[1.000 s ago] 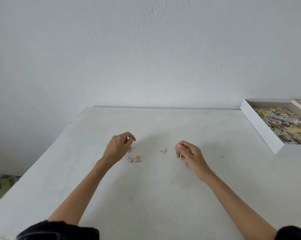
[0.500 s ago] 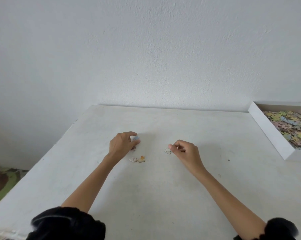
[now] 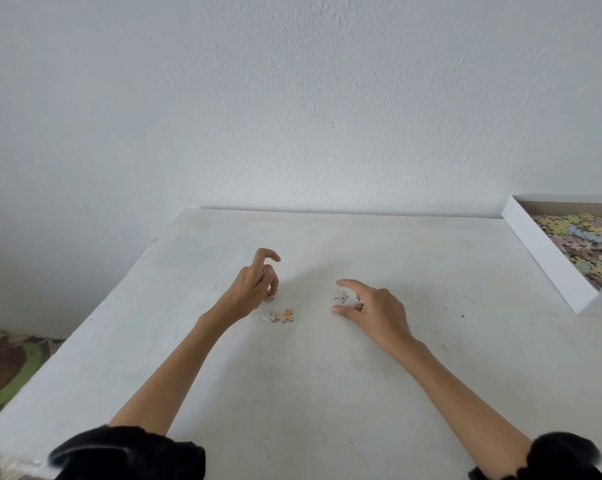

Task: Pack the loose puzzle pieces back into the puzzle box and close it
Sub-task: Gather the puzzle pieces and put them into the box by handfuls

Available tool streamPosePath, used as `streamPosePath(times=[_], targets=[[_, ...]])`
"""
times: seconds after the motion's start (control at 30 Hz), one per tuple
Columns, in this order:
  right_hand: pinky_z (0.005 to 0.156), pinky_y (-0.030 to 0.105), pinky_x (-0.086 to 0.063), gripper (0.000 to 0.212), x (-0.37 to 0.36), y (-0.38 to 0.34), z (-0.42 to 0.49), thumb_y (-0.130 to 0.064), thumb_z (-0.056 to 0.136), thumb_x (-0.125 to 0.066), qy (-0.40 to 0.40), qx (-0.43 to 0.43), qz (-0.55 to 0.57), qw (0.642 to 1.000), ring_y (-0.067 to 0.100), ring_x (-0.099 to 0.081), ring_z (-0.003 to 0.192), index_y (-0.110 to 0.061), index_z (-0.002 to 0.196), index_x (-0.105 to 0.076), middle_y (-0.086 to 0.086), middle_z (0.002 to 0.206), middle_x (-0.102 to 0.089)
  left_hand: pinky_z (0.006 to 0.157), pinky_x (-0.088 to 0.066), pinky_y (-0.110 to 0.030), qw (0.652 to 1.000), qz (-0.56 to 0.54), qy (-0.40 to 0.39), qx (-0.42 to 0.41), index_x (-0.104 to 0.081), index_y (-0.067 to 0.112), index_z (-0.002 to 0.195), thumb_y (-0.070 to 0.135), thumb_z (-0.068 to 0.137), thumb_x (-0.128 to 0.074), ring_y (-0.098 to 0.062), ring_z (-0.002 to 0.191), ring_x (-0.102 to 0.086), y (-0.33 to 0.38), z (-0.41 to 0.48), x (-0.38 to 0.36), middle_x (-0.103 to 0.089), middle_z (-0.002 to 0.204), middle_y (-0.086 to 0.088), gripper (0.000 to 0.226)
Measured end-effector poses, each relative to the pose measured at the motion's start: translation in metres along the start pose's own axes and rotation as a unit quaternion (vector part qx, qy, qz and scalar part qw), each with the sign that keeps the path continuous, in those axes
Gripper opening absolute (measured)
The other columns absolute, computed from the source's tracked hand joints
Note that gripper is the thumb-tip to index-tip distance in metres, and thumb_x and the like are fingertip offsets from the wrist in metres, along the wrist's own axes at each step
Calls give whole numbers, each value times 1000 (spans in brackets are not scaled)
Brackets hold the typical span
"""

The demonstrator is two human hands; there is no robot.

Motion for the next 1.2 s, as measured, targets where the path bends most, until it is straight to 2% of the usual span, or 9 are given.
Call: streamPosePath(times=[0.1,0.33,0.5,0.6,0.77,0.9,0.97,1.07,1.2], targets=[[69,23,-36,40,-2,0,4,-43,81,-64,-2,-10,-9,1000,18,-61,99,-29,118,-60,1,106,-69,45,-30,-16,999,14,44,8,-52,13,104,1,95,-24,-6,45,-36,-6,-3,8,-56,75,-2,31],[57,23,-34,22,4,1,8,-39,75,-71,-28,-38,29,998,13,-57,76,-23,87,-61,-6,76,-59,50,-24,-24,993,109,23,28,-63,26,91,29,91,-55,-10,45,-30,-20,-10,18,-31,52,6,9],[57,27,-32,25,8,8,9,-18,80,-59,-41,-2,29,999,6,-43,55,-28,70,-39,-9,63,-49,55,-24,-25,994,109,14,22,-69,33,94,38,74,-74,-7,54,-36,-25,-14,17,-34,61,6,21],[52,24,-31,24,7,6,8,-8,81,-54,-42,9,122,992,10,-38,49,-28,74,-43,-6,59,-45,56,-23,-26,996,80,37,27,-71,30,86,34,69,-78,-7,55,-35,-25,-13,16,-34,59,8,19],[37,16,-27,28,8,-2,6,-5,91,-43,-96,-111,535,832,8,-35,40,-18,109,-61,3,61,-56,57,-24,-27,997,67,9,33,-67,22,80,30,68,-80,-7,53,-32,-25,-7,15,-34,52,8,20],[36,15,-37,26,4,-5,5,-7,89,-35,-106,-203,715,660,7,-47,42,-8,85,-61,3,66,-60,59,-32,-25,996,67,-43,42,-47,22,73,28,75,-75,-12,60,-47,-27,-5,18,-42,59,2,29],[35,15,-37,31,1,-7,5,-11,86,-34,-102,-230,735,630,9,-45,39,-8,65,-57,6,65,-58,56,-30,-24,992,115,-49,22,-36,20,71,24,85,-65,-14,55,-39,-25,-7,18,-40,59,1,33],[30,12,-20,48,-6,-13,9,-22,88,-38,-124,-223,683,684,6,-31,31,-12,41,-45,3,52,-49,51,-23,-23,989,148,-16,-4,-27,21,72,16,93,-48,-13,52,-23,-22,-11,15,-31,56,5,30],[37,15,-23,33,-16,-27,12,-28,88,-57,-79,-85,353,928,4,-26,33,-14,58,-53,-5,44,-37,51,-37,-20,998,67,-1,-13,-30,20,87,5,96,-29,-14,52,-39,-22,-16,17,-55,65,1,17]])
Point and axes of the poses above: each hand's wrist, its own z-axis towards the middle knuckle, its own x-axis out of the back of the hand, y = z × x, the point moved 2 cm from there along z, towards the middle knuckle
